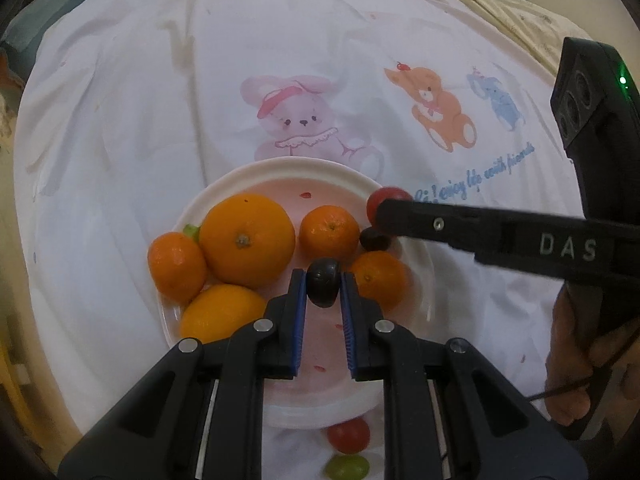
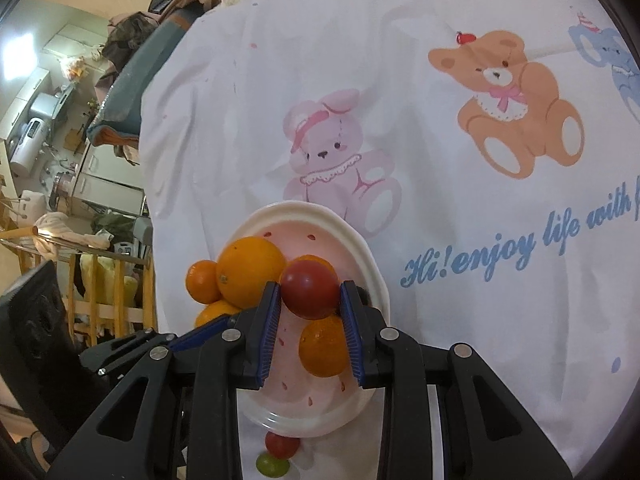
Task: Organize fruits
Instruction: 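Lower the tomato and grape into the plate and open both tools, then withdraw both open tools from the plate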
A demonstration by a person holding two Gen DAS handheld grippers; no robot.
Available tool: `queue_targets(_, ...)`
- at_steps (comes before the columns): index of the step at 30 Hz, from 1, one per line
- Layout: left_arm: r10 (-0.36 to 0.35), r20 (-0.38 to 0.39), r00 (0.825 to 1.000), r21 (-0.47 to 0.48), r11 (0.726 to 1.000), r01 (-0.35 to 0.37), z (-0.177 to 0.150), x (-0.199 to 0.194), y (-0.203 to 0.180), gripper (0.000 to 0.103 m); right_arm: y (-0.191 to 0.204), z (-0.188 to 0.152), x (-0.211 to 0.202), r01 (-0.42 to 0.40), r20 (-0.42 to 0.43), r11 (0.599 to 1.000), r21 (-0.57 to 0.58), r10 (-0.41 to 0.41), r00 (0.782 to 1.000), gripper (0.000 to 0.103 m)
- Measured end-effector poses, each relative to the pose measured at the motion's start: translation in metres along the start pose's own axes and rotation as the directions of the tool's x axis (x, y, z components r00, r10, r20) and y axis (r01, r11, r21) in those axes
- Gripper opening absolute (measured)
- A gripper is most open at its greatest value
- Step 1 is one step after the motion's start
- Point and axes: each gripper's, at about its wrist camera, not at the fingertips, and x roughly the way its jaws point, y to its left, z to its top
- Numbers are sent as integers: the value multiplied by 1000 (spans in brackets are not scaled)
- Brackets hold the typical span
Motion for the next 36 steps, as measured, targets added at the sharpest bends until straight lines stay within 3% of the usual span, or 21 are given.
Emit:
queue_targets(8,27,-27,999,-15,1000,-27,-1,9,2,15,1,-1,3,40,-2,999,-27,-40,999,33)
queue_targets(16,8,-30,1000,-52,999,-9,-1,7,7,15,0,-3,5,63,5,998,-28,-63,998,35)
queue_targets(18,6,-28,1000,-60,998,-8,-1,6,8,20,0,-3,5,63,7,997,-33,-62,998,35)
queue_targets(20,8,-21,1000,-68,998,-9,-1,3,9,41,2,-3,4,52,10,998,-41,-52,999,35)
queue_targets(22,12,-1,1000,-76,997,-12,0,-2,10,52,4,-2,3,45,11,998,-46,-44,999,35)
queue_targets(26,10,22,1000,-81,997,-8,1,-10,10,66,1,-1,-1,14,19,999,-30,-14,1000,36)
queue_targets(29,0,37,999,-104,995,4,1,-15,15,67,-3,0,-7,-7,37,1000,-5,7,999,55)
queue_targets(36,7,55,998,-152,988,2,-1,-24,26,72,-4,2,-23,-28,76,1000,12,27,997,55)
